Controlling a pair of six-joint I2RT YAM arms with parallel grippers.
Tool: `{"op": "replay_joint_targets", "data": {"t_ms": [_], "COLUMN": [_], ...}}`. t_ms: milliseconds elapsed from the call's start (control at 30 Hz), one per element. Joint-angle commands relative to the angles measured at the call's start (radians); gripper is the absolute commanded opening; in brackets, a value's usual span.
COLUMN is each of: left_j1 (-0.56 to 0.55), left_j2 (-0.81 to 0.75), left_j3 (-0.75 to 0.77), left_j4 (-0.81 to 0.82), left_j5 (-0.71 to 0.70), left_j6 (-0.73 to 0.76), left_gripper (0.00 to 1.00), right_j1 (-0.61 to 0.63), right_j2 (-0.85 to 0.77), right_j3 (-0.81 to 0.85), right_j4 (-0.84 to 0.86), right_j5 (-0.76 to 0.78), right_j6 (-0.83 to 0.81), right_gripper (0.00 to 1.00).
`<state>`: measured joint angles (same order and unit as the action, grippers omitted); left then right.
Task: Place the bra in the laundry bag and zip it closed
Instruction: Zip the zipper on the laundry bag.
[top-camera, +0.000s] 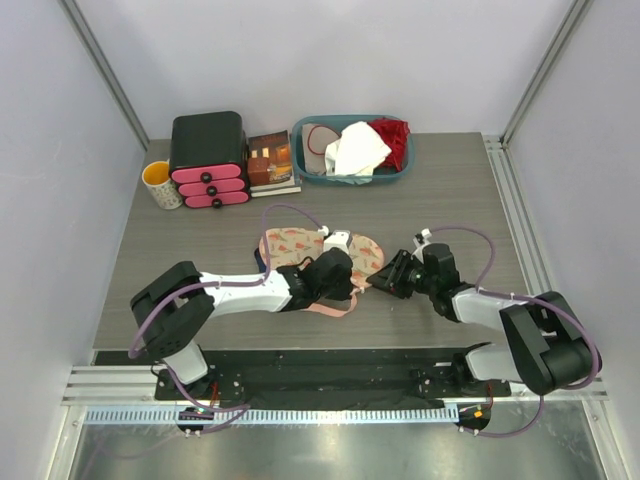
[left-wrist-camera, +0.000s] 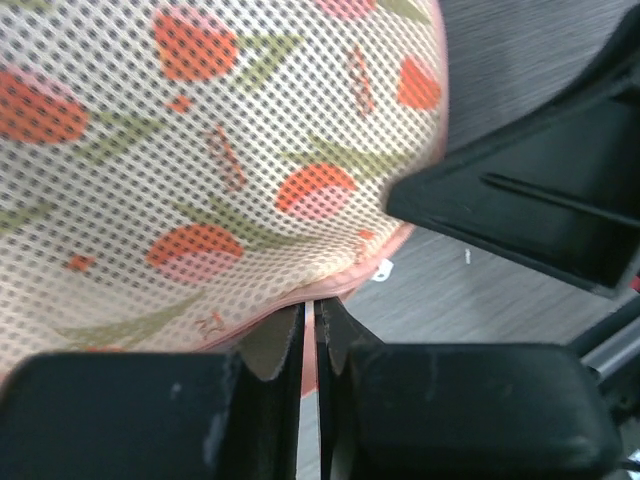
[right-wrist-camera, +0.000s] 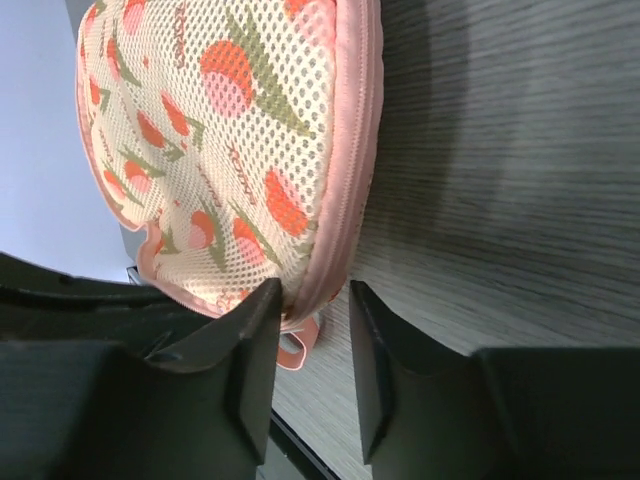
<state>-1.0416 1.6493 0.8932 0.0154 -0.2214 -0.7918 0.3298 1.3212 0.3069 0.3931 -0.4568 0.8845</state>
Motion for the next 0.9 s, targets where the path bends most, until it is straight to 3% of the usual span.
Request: {"op": "replay_joint_targets", "data": {"t_ms": [0, 300, 433, 533, 633, 767, 867], "left_j1": [0.006, 0.005, 0.003, -0.029, -0.075, -0.126, -0.152], "left_j2": [0.023, 0.013, -0.034, -0.175, -0.334, -0.486, -0.534], "left_j3": [0.061, 0.056, 0.027, -0.063, -0.129, -0.197, -0.25], "left_j4": [-0.061, -0.101, -0.115, -0.129, -0.201, -0.239, -0.151], "left_j5": [-0.055, -0.114, -0.113, -0.133, -0.171, -0.179, -0.199], "left_j6": [0.077, 0.103, 0.086, 0.045, -0.021, -0.134, -0.149], "left_gripper": [0.06, 0.06, 0.06, 0.06, 0.2, 0.47, 0.49], "right_j1": [-0.003, 0.029, 0.127, 0.208, 0.268, 0.327, 0.386], "right_j2": [-0.056, -0.079, -0.137, -0.171, -0.212, -0.235, -0.226], "right_j3": [-0.055, -0.112, -0.155, -0.158, -0.149, -0.129, -0.1], "right_j4": [0.11, 0.222, 0.271, 0.236, 0.168, 0.128, 0.13], "right_j5": [0.004, 0.009, 0.178, 0.288, 0.414, 0.544, 0.61], "right_j6": [0.048, 0.155, 0.275, 0.35, 0.425, 0.533, 0.599], "right_gripper": [0.32, 0.1, 0.09, 0.07, 0.04, 0.04, 0.04]}}
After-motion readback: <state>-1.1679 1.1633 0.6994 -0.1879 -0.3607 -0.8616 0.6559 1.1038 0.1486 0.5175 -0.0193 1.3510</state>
